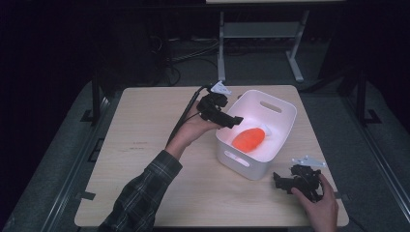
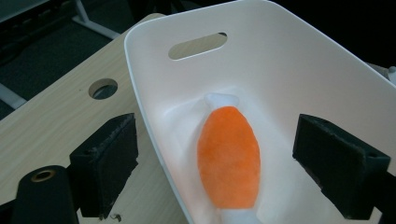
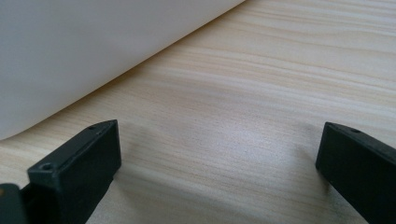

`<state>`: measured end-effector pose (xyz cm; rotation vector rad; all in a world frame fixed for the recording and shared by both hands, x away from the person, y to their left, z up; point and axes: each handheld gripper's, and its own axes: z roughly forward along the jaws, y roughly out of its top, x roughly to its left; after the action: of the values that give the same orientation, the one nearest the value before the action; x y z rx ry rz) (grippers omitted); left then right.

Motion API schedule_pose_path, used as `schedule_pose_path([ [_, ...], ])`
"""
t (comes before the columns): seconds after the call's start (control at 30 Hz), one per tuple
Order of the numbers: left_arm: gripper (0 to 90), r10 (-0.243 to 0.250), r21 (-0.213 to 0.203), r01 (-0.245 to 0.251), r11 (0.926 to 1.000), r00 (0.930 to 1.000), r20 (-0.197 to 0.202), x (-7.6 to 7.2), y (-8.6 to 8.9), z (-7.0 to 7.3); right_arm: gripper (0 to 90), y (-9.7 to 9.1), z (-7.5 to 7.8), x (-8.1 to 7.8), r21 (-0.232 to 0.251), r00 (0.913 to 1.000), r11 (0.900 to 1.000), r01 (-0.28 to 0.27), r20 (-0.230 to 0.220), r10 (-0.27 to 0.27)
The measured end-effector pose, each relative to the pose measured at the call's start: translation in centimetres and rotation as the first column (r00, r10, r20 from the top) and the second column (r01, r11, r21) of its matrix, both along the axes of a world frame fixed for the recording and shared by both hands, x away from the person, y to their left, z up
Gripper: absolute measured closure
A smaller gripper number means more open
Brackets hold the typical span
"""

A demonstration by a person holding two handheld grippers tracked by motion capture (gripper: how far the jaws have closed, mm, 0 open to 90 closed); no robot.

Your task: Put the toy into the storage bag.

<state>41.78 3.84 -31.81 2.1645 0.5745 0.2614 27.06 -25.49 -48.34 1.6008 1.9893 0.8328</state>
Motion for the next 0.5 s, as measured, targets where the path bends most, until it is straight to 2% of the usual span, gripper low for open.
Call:
schedule_pose_path([
  [0.13,13.5,0.006,-0.009,-0.006,0.9999,1.0000,0.002,-0.2,0.7,0.0,0.0,0.0,0.0,0.0,0.000,1.0000,1.0000,0.000,0.000,0.000],
  [0.5,12.6,0.021,-0.028,-0.021,0.9994,0.9995,-0.022,-0.8,2.9,-0.3,0.0,0.0,0.0,0.0,0.000,1.0000,1.0000,0.000,0.000,0.000],
])
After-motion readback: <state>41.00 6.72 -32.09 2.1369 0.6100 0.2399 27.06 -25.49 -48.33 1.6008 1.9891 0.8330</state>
